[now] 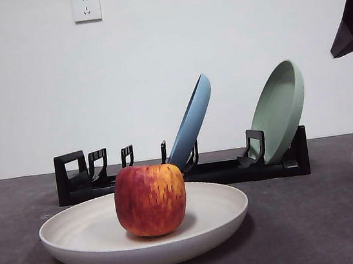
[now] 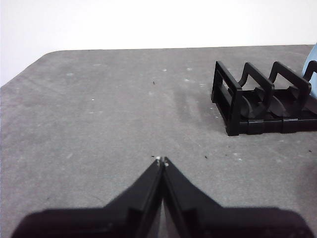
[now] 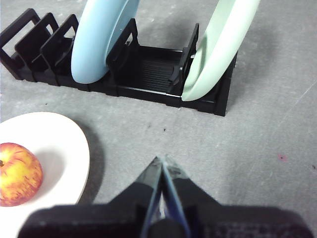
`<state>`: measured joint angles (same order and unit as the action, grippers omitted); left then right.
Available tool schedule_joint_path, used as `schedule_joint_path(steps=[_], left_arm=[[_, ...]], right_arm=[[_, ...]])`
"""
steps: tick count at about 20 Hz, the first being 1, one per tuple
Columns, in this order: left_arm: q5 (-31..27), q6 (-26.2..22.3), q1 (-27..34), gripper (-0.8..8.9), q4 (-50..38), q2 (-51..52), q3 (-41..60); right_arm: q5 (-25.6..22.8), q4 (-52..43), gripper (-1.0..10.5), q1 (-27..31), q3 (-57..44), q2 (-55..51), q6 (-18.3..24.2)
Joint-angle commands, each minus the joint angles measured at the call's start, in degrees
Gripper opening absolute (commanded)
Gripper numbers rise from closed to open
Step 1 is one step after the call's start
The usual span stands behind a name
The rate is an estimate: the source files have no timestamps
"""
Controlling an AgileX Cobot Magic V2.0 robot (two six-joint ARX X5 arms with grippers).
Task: Take the yellow plate from the plate rack,put the plate on the table,take the apple from the table,put the apple in the plate
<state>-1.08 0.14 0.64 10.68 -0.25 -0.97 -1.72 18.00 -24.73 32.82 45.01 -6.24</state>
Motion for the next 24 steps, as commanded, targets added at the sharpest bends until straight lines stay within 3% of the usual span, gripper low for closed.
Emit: schedule_joint_path(steps=[1,14,16,18,20,24], left_arm=[[-0.1,0.3,0.2,-0.03,0.0,0.2,0.8],[-0.1,0.3,0.2,-0.03,0.0,0.2,0.8],[-0.1,0.3,0.2,-0.03,0.0,0.2,0.8],[-0.1,0.3,0.2,-0.03,0.0,0.2,0.8],[-0.1,0.3,0.2,-0.03,0.0,0.2,0.8],[-0.1,0.3,0.2,-0.03,0.0,0.2,0.8]], right_arm=[[-0.2,-0.4,-0.1,0.0,-0.2,0.0,-0.6],[-1.3,1.1,-0.1,0.3,-0.2,-2.6,-0.5],[-1.9,1.1,-0.1,0.9,-0.3,-5.2,3.2],[-1.6,-0.9,-0.1,2.9,-3.0,-9.6,6.1],[-0.9,-6.7,-0.1,6.4,-9.7,-16.0,5.9],[6.4,-10.7,0.0,14.7,-22.0,-30.3,4.4]])
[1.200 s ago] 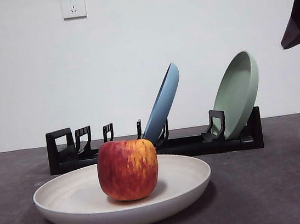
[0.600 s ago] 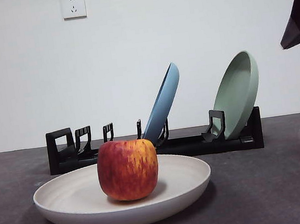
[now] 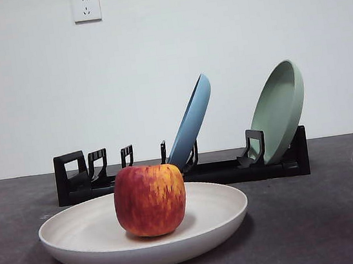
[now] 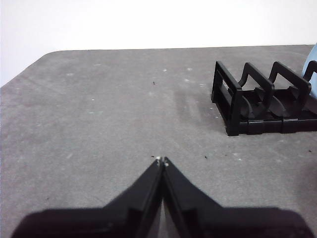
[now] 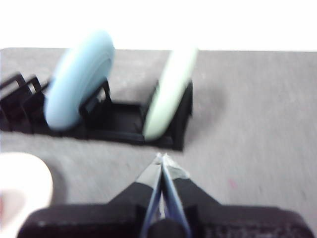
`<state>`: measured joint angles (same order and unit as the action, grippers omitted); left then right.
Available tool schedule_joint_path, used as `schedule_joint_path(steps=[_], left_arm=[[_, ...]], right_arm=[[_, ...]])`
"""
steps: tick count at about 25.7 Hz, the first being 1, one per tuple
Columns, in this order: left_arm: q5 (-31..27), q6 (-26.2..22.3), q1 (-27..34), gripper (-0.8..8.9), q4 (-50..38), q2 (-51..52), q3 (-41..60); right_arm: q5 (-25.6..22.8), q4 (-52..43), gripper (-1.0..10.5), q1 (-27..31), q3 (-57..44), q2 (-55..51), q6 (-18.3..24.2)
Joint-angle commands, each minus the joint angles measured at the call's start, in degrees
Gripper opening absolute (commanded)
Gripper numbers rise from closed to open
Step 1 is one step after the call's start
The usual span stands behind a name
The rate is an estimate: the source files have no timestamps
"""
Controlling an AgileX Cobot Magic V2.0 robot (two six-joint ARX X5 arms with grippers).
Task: Take the yellow plate from the plate rack,put the plate on the table,take the apple from the table,put the apple in the plate
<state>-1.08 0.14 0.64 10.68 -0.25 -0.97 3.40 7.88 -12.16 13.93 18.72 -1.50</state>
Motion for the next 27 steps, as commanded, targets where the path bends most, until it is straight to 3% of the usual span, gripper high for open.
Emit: schedule_joint_path(steps=[1,5,23,27], left_arm=[[-0.1,0.3,0.2,-0.03,0.0,0.2,0.8],[-0.1,0.3,0.2,-0.03,0.0,0.2,0.8],[-0.1,0.3,0.2,-0.03,0.0,0.2,0.8],[-0.1,0.3,0.2,-0.03,0.0,0.2,0.8]], right_arm=[[1.3,-0.5,0.0,3.5,-4.6,-6.4,-0.4],[0.7,-0.4,0.0,5.4,-7.8,-12.9,0.3],[-1.5,2.6,0.0,1.5,-13.6,-18.6,1.0],[-0.2,2.6,0.0,1.5,-13.6,-18.5,0.7]])
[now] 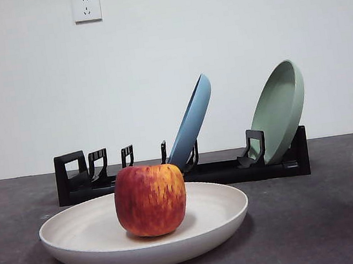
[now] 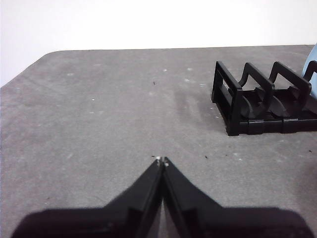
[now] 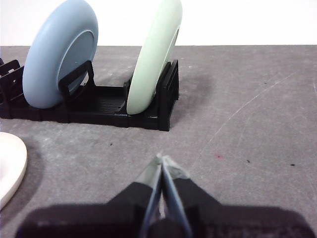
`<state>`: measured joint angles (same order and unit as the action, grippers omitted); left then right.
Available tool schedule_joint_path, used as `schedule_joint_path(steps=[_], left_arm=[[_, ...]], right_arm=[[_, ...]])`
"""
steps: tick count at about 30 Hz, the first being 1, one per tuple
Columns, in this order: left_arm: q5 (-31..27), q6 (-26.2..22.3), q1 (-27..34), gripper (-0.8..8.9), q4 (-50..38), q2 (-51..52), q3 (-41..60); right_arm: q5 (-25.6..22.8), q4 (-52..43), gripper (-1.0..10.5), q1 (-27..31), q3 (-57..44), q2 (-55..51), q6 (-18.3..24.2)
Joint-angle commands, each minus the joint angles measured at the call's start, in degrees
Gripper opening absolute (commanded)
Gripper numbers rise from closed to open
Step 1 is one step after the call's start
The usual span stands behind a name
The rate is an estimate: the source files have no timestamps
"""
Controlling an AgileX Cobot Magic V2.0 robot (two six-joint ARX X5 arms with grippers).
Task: Take the yellow plate from the plate rack,put the plate on the table,take the apple from the table,put the apple in the plate
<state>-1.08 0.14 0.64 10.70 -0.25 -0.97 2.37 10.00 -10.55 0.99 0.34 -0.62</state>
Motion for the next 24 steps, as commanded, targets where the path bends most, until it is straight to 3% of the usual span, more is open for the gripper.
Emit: schedule_joint_path(steps=[1,24], left_arm=[[-0.1,0.3,0.2,-0.03,0.0,0.2,0.8],[-0.1,0.3,0.2,-0.03,0.0,0.2,0.8]], right_arm=[[0.9,0.4,0.0,-0.1,-0.6,0.0,-0.2],[0.3,0.4,0.0,-0.1,-0.6,0.3,-0.1]])
